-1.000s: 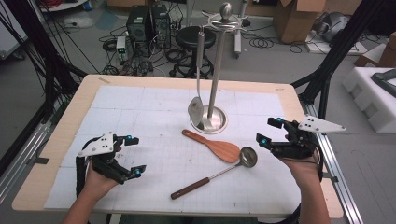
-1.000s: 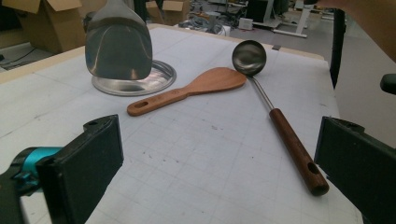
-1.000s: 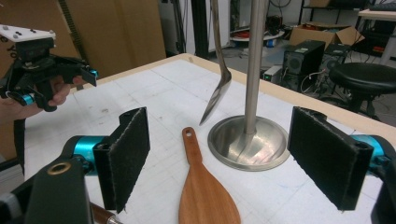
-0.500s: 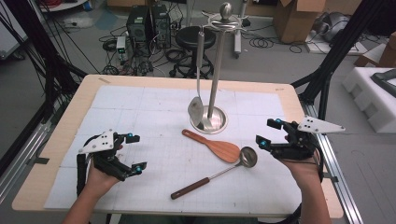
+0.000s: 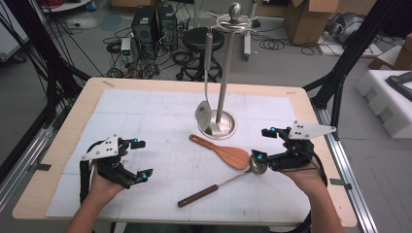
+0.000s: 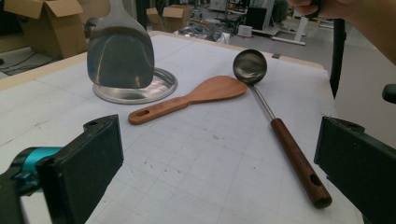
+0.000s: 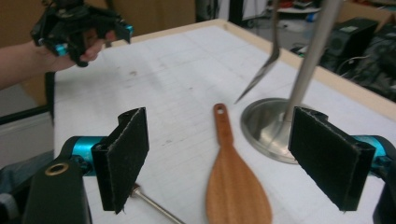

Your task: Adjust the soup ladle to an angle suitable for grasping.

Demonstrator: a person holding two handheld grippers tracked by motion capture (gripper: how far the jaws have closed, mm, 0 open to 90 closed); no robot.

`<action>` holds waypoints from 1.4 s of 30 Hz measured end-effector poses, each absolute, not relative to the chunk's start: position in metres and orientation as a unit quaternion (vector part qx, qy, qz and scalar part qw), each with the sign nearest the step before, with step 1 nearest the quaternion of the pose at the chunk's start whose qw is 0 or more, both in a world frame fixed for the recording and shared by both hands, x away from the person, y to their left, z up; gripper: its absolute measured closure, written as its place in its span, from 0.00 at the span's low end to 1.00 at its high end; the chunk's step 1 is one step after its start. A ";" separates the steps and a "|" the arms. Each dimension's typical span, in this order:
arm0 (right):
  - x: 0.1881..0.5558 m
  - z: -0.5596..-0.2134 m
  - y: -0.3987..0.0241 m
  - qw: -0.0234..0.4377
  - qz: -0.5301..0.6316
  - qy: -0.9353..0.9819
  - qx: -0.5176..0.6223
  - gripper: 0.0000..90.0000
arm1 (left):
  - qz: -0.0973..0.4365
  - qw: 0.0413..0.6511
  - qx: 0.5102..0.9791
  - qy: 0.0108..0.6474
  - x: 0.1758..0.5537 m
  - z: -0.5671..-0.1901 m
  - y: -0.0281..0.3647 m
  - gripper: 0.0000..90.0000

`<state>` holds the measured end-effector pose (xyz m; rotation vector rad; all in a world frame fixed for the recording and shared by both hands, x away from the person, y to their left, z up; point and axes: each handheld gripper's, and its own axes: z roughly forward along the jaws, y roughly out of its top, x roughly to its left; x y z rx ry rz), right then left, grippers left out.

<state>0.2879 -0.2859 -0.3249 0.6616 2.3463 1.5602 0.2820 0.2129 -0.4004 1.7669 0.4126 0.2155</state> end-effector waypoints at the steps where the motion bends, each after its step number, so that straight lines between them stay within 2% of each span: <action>1: 0.289 -0.325 -0.283 0.120 0.531 0.809 0.222 0.22 | 0.093 0.611 0.766 0.179 0.282 -0.400 0.213 0.02; 14: 0.302 -0.335 -0.234 0.074 0.454 0.876 0.149 0.22 | 0.096 0.611 0.766 0.176 0.280 -0.399 0.213 0.02; 22: 0.306 -0.353 -0.206 0.052 0.380 0.917 0.112 0.24 | 0.094 0.612 0.765 0.177 0.280 -0.399 0.214 0.02; 29: 0.303 -0.371 -0.188 0.051 0.305 0.949 0.058 0.32 | 0.093 0.609 0.768 0.175 0.280 -0.399 0.213 0.02; 38: 0.301 -0.393 -0.170 0.008 0.237 0.971 0.014 0.45 | 0.091 0.609 0.768 0.175 0.280 -0.400 0.212 0.02; 40: 0.300 -0.399 -0.165 0.010 0.218 0.976 0.007 0.46 | 0.092 0.607 0.770 0.176 0.281 -0.400 0.212 0.02; 42: 0.299 -0.404 -0.161 0.008 0.202 0.979 -0.002 0.52 | 0.091 0.608 0.769 0.176 0.280 -0.400 0.212 0.02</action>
